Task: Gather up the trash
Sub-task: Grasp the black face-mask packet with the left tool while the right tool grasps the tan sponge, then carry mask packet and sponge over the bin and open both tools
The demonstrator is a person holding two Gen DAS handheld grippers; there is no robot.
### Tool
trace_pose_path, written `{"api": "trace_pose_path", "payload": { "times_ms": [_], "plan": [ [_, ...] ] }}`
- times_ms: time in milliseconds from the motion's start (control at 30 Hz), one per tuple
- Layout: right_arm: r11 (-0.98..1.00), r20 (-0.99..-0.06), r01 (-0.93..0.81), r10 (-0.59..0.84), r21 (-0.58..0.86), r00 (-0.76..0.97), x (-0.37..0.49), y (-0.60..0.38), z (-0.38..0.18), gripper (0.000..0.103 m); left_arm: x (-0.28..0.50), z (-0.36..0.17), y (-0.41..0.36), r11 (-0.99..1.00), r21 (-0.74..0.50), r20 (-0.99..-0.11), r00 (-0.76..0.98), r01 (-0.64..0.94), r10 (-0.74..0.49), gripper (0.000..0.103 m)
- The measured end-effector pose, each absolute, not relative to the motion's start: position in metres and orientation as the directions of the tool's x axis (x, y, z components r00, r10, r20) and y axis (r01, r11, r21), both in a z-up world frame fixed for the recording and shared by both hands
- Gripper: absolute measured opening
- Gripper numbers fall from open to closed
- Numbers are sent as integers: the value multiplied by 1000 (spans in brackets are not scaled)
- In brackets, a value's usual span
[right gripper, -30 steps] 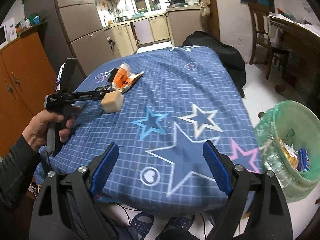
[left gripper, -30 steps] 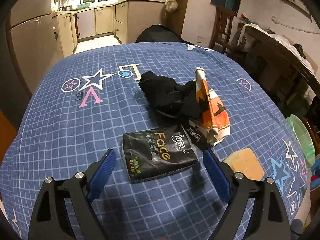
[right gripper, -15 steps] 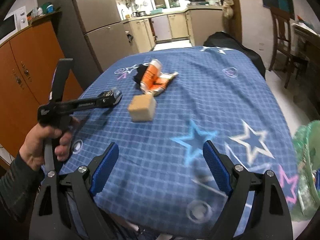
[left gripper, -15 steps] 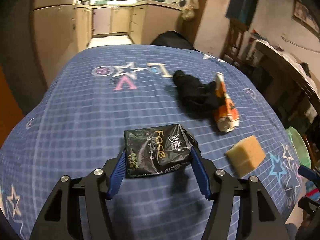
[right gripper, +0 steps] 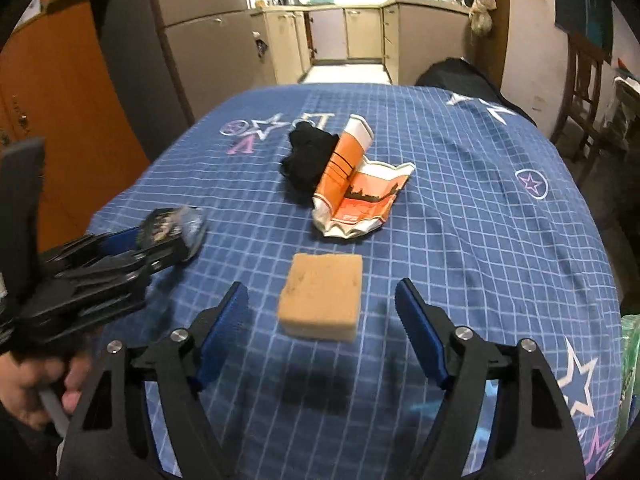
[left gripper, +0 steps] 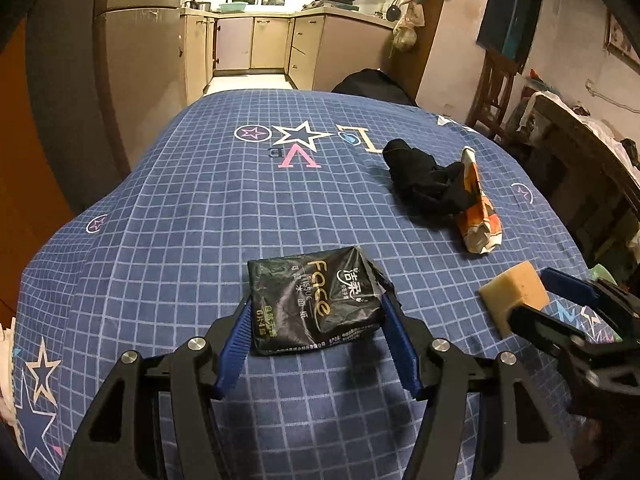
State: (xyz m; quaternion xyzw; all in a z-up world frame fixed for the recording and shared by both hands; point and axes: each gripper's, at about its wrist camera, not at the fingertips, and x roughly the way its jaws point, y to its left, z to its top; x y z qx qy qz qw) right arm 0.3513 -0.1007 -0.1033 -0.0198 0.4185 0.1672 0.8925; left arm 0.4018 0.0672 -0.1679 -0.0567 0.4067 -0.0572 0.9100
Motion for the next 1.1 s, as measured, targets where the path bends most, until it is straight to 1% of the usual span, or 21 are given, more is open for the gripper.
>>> {"api": "trace_pose_path", "payload": {
  "times_ms": [67, 133, 200, 300, 400, 667, 867, 1100],
  "plan": [
    [947, -762, -308, 268, 95, 590, 356, -98, -108, 65, 400, -171, 69, 987, -148, -734, 663, 58, -149, 62],
    [948, -770, -306, 257, 85, 585, 357, -95, -114, 56, 403, -172, 66, 988, -146, -734, 663, 56, -147, 62],
    [950, -775, -303, 242, 69, 584, 356, -94, -119, 50, 403, -172, 66, 987, -149, -734, 663, 56, -148, 62],
    [953, -770, -297, 228, 53, 596, 354, -93, -120, 46, 403, -173, 66, 988, -148, -734, 664, 52, -144, 62],
    [955, -769, -292, 224, 50, 599, 354, -95, -120, 39, 403, -173, 66, 988, -146, -734, 664, 47, -140, 62],
    [956, -750, -287, 234, 61, 618, 346, -99, -116, 37, 402, -172, 66, 991, -130, -736, 666, 37, -122, 63],
    [954, -717, -292, 251, 69, 651, 329, -108, -99, 37, 397, -172, 66, 991, -134, -732, 671, 25, -116, 62],
    [958, -671, -281, 247, 59, 700, 297, -125, -77, 37, 373, -167, 57, 986, -155, -704, 694, 57, -151, 62]
  ]
}}
